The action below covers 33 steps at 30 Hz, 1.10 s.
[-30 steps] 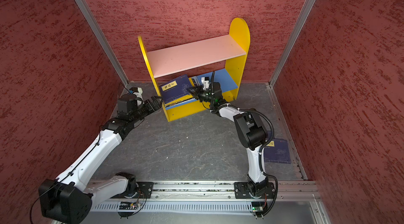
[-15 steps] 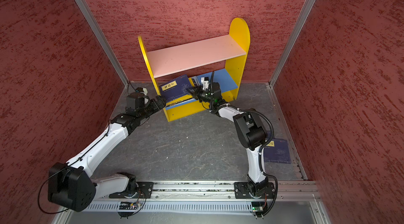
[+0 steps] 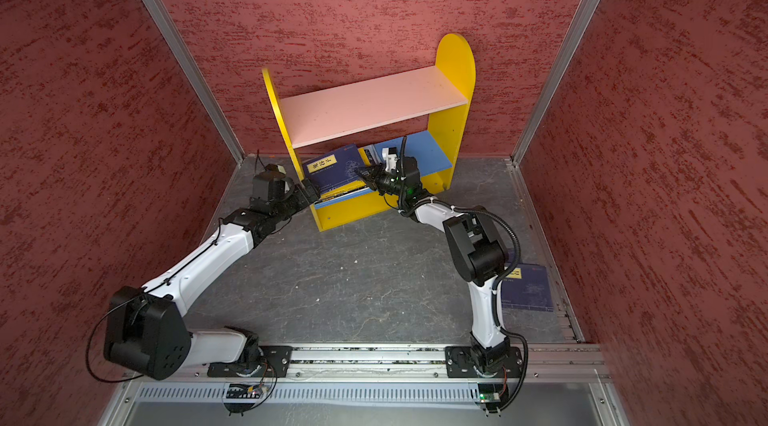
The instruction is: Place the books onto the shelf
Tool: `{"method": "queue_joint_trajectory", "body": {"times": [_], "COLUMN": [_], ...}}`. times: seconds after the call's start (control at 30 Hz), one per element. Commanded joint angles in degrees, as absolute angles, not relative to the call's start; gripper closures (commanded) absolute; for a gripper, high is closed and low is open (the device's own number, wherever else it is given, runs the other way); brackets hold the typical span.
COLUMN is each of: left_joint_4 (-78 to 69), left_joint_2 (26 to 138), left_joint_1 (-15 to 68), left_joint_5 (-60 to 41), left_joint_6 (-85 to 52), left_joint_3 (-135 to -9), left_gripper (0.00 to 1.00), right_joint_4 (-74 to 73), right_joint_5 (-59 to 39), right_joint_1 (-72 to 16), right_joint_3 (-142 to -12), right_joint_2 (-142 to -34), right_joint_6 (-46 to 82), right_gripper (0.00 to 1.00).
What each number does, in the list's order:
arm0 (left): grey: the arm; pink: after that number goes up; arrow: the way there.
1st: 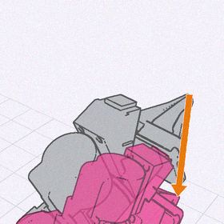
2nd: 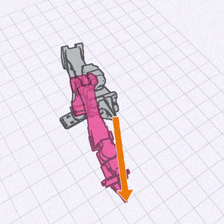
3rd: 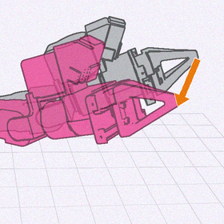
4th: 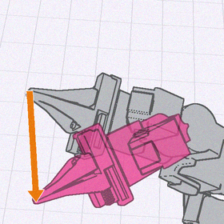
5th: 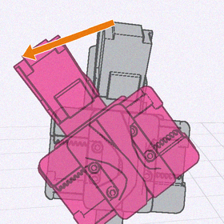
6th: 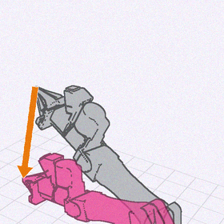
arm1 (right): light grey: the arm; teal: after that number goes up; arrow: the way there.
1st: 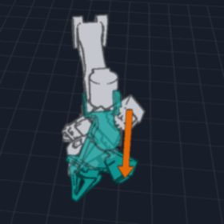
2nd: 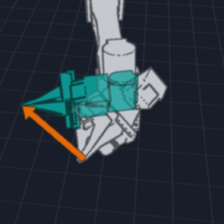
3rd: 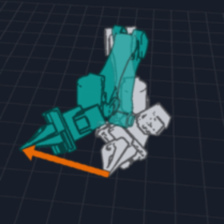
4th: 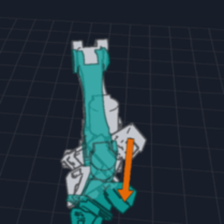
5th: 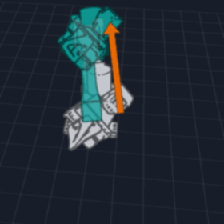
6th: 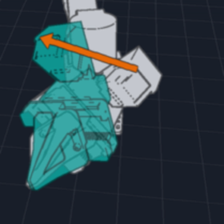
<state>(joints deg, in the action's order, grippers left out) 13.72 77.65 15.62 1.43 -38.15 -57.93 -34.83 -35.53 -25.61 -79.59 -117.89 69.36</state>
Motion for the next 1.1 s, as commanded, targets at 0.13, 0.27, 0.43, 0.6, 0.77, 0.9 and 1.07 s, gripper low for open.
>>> {"method": "queue_joint_trajectory", "body": {"times": [0.13, 0.27, 0.43, 0.6, 0.77, 0.9, 1.07], "left_joint_4": [16.9, 21.7, 25.0, 29.1, 31.0, 30.9, 30.6], "left_joint_2": [81.6, 84.2, 85.9, 87.7, 88.3, 88.2, 88.3], "left_joint_1": [16.0, 17.0, 18.4, 19.2, 19.2, 19.3, 19.2], "left_joint_5": [5.7, 8.1, 10.5, 11.9, 12.3, 12.3, 12.0], "left_joint_6": [-39.9, -41.5, -44.0, -44.9, -46.2, -46.3, -46.1], "left_joint_3": [-62.9, -65.5, -66.5, -68.0, -68.0, -67.8, -67.8], "left_gripper": [0.01, 0.01, 0.0, 0.01, 0.01, 0.01, 0.0], "right_joint_4": [-35.6, -35.0, -33.3, -31.2, -25.7, -17.7, -9.3], "right_joint_5": [-34.8, -34.8, -34.5, -34.2, -32.5, -28.0, -23.7], "right_joint_1": [-25.7, -25.6, -25.5, -25.5, -25.2, -25.0, -24.9], "right_joint_3": [-80.4, -80.3, -80.5, -81.9, -83.9, -85.3, -87.6], "right_joint_2": [-117.6, -117.5, -117.0, -117.0, -115.9, -113.7, -112.2], "right_joint_6": [68.1, 67.9, 66.7, 65.8, 63.0, 58.8, 54.2], "right_gripper": [0.92, 0.92, 0.9, 0.87, 0.74, 0.6, 0.57]}}
